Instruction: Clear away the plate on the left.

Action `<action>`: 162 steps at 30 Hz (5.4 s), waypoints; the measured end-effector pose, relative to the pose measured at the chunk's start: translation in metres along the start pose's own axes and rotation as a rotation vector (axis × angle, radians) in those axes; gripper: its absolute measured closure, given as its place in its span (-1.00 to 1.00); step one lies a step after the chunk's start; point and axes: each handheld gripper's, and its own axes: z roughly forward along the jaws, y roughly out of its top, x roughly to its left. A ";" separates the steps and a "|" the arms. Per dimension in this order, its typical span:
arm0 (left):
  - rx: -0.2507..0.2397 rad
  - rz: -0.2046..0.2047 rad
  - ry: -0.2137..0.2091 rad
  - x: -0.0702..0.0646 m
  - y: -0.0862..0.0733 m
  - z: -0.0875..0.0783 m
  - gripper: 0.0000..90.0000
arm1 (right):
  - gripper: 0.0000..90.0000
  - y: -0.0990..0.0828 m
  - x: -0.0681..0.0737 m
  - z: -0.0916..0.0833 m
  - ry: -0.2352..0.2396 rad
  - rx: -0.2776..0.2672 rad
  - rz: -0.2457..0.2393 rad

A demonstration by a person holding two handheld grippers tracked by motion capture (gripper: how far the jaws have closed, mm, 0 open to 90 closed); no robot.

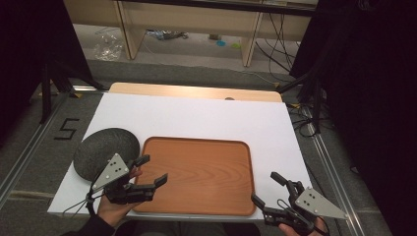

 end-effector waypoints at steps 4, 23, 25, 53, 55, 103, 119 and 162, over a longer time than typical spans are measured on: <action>-0.003 0.000 0.002 0.001 0.000 0.000 -0.65 | -0.65 0.000 0.000 0.001 0.006 -0.016 0.003; -0.006 -0.022 0.020 0.009 0.003 -0.006 -0.65 | -0.65 0.000 0.001 0.001 0.010 -0.004 0.000; -0.013 -0.007 0.027 0.011 0.005 -0.008 -0.65 | -0.65 0.000 0.001 0.000 0.012 -0.006 0.003; -0.052 -0.104 0.171 0.053 0.011 -0.035 -0.63 | -0.65 0.000 0.001 0.001 0.019 -0.003 0.001; -0.042 -0.116 0.184 0.058 0.010 -0.038 -0.63 | -0.65 0.000 0.001 0.001 0.018 -0.001 -0.001; 0.038 -0.495 0.335 0.162 -0.019 -0.096 -0.63 | -0.65 0.000 0.001 0.001 0.020 -0.006 -0.008; 0.096 -0.647 0.410 0.193 -0.042 -0.111 -0.62 | -0.65 0.001 0.002 0.001 0.034 0.000 -0.006; 0.228 -0.841 0.411 0.206 -0.072 -0.095 -0.55 | -0.65 0.001 0.003 0.001 0.037 0.002 -0.016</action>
